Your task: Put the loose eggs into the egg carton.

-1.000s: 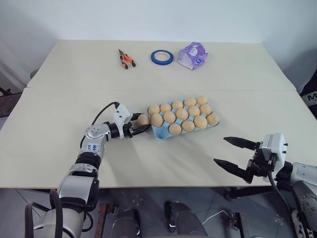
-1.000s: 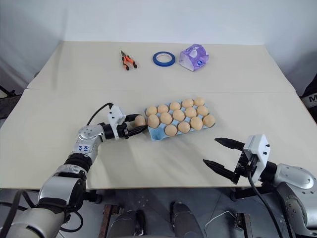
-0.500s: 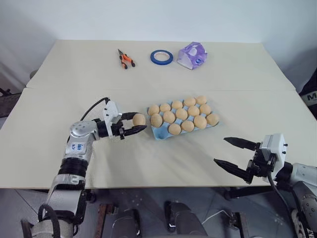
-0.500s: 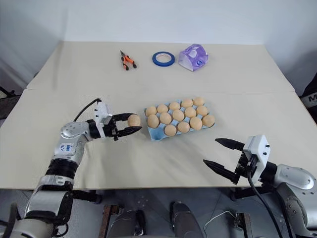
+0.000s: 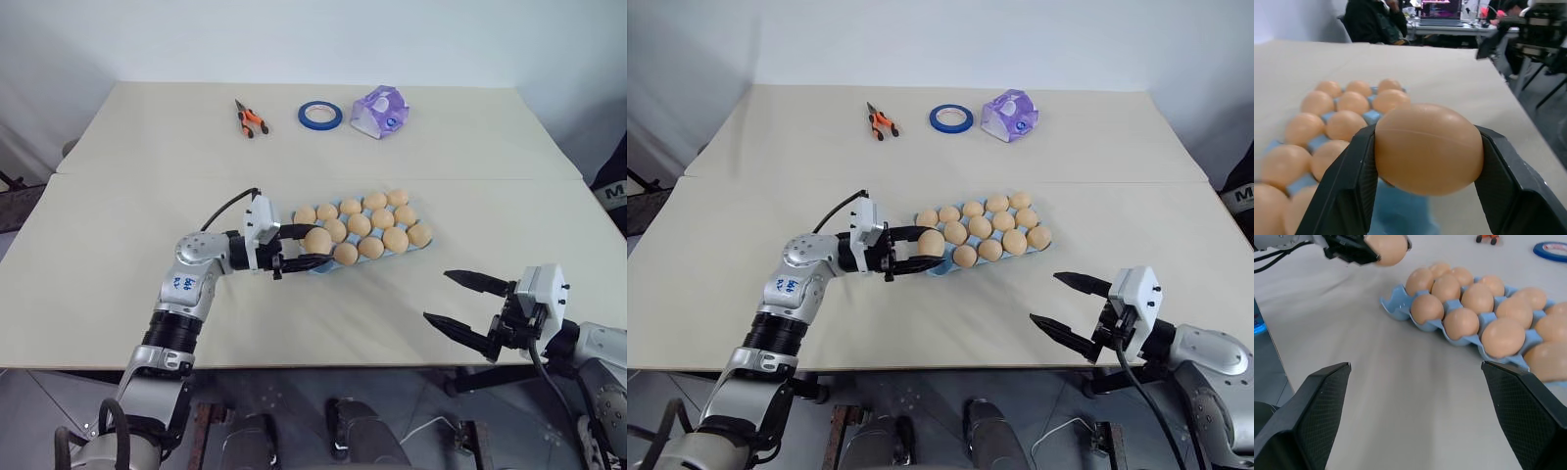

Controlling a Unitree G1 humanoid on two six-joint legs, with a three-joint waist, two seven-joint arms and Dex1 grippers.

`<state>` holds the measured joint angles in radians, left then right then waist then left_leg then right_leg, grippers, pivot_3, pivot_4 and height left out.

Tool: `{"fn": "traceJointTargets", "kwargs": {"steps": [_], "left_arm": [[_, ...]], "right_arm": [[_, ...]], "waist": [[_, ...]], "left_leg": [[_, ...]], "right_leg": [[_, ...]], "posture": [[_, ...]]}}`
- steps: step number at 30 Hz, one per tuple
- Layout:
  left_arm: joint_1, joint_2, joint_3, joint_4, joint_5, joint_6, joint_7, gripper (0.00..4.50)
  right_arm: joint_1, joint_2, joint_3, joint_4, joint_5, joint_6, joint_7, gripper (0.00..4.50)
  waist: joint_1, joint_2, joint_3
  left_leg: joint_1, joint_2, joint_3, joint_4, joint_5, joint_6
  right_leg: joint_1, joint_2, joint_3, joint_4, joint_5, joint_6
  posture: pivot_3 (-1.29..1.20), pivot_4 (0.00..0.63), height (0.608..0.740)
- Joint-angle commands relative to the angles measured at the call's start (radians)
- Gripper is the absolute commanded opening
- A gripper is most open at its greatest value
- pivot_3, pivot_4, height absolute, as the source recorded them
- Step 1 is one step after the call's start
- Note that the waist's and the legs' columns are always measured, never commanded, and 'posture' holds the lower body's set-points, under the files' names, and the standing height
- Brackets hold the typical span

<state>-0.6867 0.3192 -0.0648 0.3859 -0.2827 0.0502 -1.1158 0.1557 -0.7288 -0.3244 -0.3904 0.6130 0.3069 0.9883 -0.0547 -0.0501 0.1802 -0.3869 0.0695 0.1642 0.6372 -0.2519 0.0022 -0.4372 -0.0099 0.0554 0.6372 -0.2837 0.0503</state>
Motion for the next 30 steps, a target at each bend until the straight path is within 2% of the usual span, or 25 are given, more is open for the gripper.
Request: {"fn": "traceJointTargets", "kwargs": {"steps": [1,3,4,12,18,26,30], "left_arm": [[-0.03,-0.014,0.001,0.033,0.016,-0.053,0.021,3.65],[-0.032,-0.015,0.0,0.041,0.018,-0.059,0.018,4.34],[-0.032,-0.015,-0.001,0.044,0.019,-0.062,0.017,4.47],[-0.021,0.005,0.009,0.019,0.011,-0.04,0.023,4.47],[-0.009,0.041,0.106,-0.09,-0.116,0.118,0.043,4.47],[0.141,0.256,0.2,-0.19,-0.198,0.217,-0.074,4.47],[0.226,0.318,0.217,-0.205,-0.209,0.206,-0.134,4.47]], "right_arm": [[0.007,0.005,-0.027,-0.041,0.009,-0.012,-0.017,4.5],[0.009,0.004,-0.027,-0.044,0.011,-0.012,-0.023,4.5],[0.01,0.004,-0.026,-0.045,0.011,-0.012,-0.024,4.5],[0.011,-0.001,-0.025,-0.045,0.013,-0.008,-0.032,4.5],[-0.001,-0.008,-0.027,-0.03,0.018,-0.01,-0.02,4.5],[-0.088,-0.04,-0.003,0.097,-0.01,-0.043,0.061,4.5],[-0.185,-0.033,0.052,0.187,-0.041,-0.067,0.104,4.5]], "waist": [[0.0,0.0,0.0],[-0.001,0.0,0.0],[0.0,0.0,0.0],[0.001,0.0,0.0],[0.0,0.0,0.0],[-0.006,0.001,0.0],[-0.002,0.0,0.0]], "left_leg": [[0.0,0.0,0.0,0.0,0.0,0.0],[0.0,0.0,0.0,0.0,0.0,0.0],[0.0,0.0,0.0,0.0,0.0,0.0],[0.0,0.0,0.0,0.0,0.0,0.0],[-0.001,0.0,0.0,0.0,0.0,0.0],[0.002,0.002,0.001,-0.002,0.0,-0.001],[0.001,0.001,0.001,-0.002,0.0,-0.001]], "right_leg": [[0.0,0.0,0.0,0.0,0.0,0.0],[0.0,0.0,0.0,0.0,0.0,0.0],[0.0,0.0,0.0,0.0,0.0,0.0],[0.0,0.0,0.0,0.0,0.0,0.0],[0.0,0.0,0.0,0.0,0.0,0.0],[0.0,0.0,-0.001,0.001,-0.001,-0.001],[0.0,-0.001,-0.002,0.0,-0.001,-0.002]], "posture": [[0.0,0.15,0.74],[0.0,0.15,0.74],[0.0,0.15,0.74],[0.0,0.15,0.74],[0.0,0.15,0.74],[0.0,0.15,0.74],[0.0,0.15,0.74]]}}
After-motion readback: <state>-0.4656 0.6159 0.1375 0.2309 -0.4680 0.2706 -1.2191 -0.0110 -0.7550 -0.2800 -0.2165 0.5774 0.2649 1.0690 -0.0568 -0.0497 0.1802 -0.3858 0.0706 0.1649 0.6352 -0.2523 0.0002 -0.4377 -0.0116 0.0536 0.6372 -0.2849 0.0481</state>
